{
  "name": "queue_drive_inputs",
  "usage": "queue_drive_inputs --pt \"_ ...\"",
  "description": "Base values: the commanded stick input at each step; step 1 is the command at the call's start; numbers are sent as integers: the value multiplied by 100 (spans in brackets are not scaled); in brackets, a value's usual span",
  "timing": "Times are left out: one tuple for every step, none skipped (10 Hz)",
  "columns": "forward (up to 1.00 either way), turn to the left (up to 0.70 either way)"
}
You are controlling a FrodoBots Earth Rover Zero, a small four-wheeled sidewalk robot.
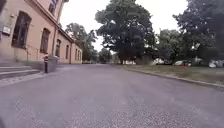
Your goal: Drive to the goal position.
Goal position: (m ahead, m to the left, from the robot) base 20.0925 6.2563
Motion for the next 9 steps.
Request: queue_drive_inputs --pt "45 0" --pt "45 0" --pt "45 0" --pt "45 0" --pt "45 0" --pt "45 0" --pt "45 0" --pt "45 0" --pt "45 0"
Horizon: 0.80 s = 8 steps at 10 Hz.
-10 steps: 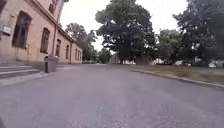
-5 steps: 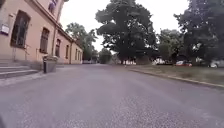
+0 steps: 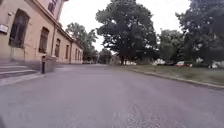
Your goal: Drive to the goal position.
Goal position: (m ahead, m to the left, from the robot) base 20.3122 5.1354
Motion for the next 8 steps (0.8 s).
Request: queue_drive_inputs --pt "45 0" --pt "45 0" --pt "45 0" --pt "45 0" --pt "45 0" --pt "45 0" --pt "45 0" --pt "45 0"
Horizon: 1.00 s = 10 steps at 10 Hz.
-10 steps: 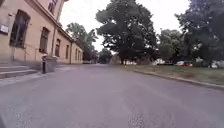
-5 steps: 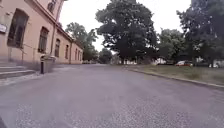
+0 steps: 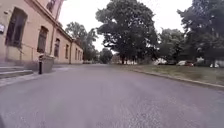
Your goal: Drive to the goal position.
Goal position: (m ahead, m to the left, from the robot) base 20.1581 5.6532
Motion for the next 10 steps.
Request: queue_drive_inputs --pt "45 0" --pt "45 0" --pt "45 0" --pt "45 0" --pt "45 17" --pt "45 27" --pt "45 27" --pt "45 27" --pt "45 27" --pt "45 27"
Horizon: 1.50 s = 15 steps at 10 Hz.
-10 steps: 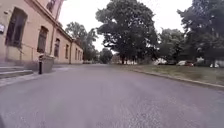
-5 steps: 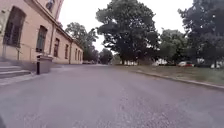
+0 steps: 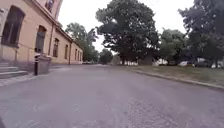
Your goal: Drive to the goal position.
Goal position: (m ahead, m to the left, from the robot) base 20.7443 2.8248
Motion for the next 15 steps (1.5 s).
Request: queue_drive_inputs --pt "45 27" --pt "45 27" --pt "45 27" --pt "45 27" --pt "45 27" --pt "45 27" --pt "45 27" --pt "45 27" --pt "45 27" --pt "45 27" --pt "45 27" --pt "45 21" --pt "45 0" --pt "45 0" --pt "45 0"
